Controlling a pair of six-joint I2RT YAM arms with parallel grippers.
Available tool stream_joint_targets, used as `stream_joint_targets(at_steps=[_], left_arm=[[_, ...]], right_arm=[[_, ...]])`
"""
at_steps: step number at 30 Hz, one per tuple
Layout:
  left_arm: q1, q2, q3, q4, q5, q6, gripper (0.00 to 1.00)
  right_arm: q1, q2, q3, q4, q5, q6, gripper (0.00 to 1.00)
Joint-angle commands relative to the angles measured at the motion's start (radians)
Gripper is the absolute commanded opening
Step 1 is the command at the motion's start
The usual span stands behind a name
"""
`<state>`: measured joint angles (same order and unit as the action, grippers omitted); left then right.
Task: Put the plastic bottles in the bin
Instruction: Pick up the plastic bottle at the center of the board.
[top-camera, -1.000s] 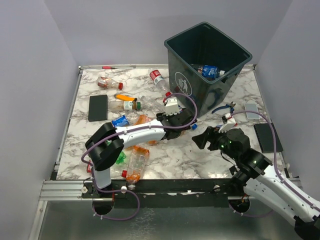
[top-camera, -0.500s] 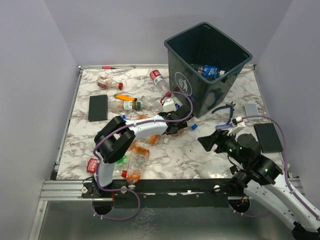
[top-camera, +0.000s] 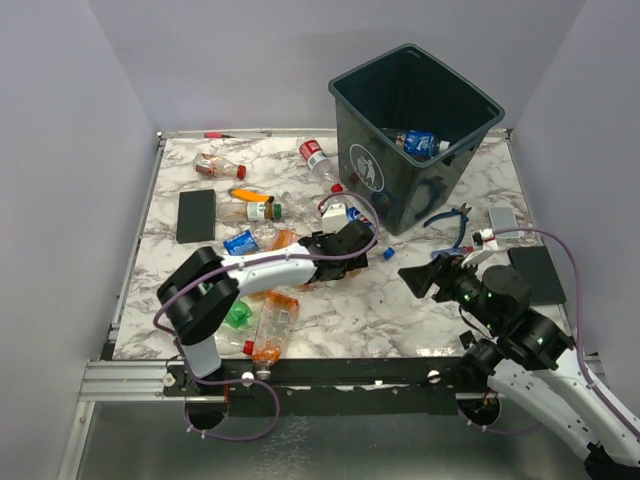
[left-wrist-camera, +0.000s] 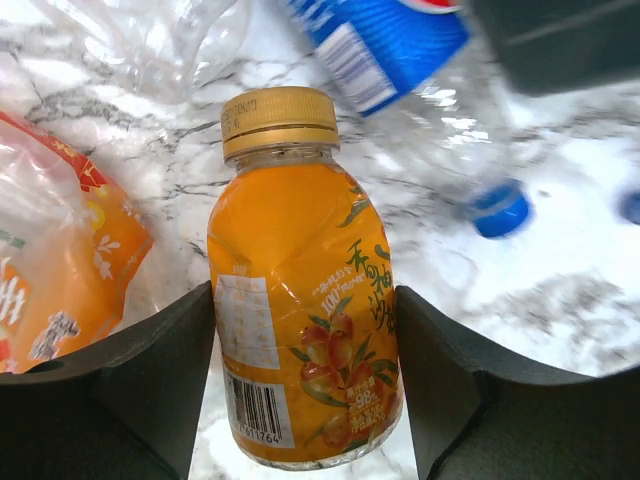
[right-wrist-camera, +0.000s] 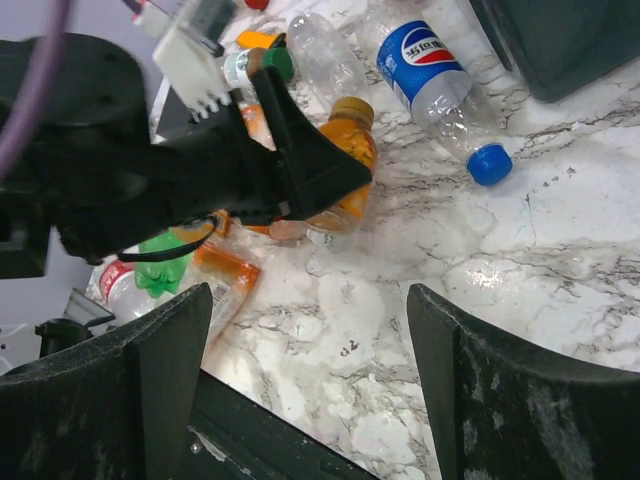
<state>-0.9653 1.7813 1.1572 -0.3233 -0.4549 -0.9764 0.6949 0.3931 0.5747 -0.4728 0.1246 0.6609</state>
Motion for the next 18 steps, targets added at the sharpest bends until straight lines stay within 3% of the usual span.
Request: stream_joint_targets(at_steps=[1, 11, 15, 18], left_arm=[[-0.026, -0.199, -0.034, 0.097, 0.006, 0.152, 0.59], [-0.04, -0.629, -0.314, 0.44, 0.066, 0.413, 0.54], [-0.039, -0.725, -0.382, 0.495, 0.08, 0.496, 0.54], [-0.039, -0.784, -0.398, 0.512, 0.181, 0.575, 0.55]], right_arm=[[0.005, -0.043, 0.016, -0.005, 0.018, 0.03, 0.83], [0.006, -0.002, 0.04, 0.037, 0.008, 0.052, 0.9], [0.006, -0.027, 0.006, 0.074, 0.004, 0.089, 0.91], [0.005, -0.079, -0.029, 0.135, -0.045, 0.118, 0.92]])
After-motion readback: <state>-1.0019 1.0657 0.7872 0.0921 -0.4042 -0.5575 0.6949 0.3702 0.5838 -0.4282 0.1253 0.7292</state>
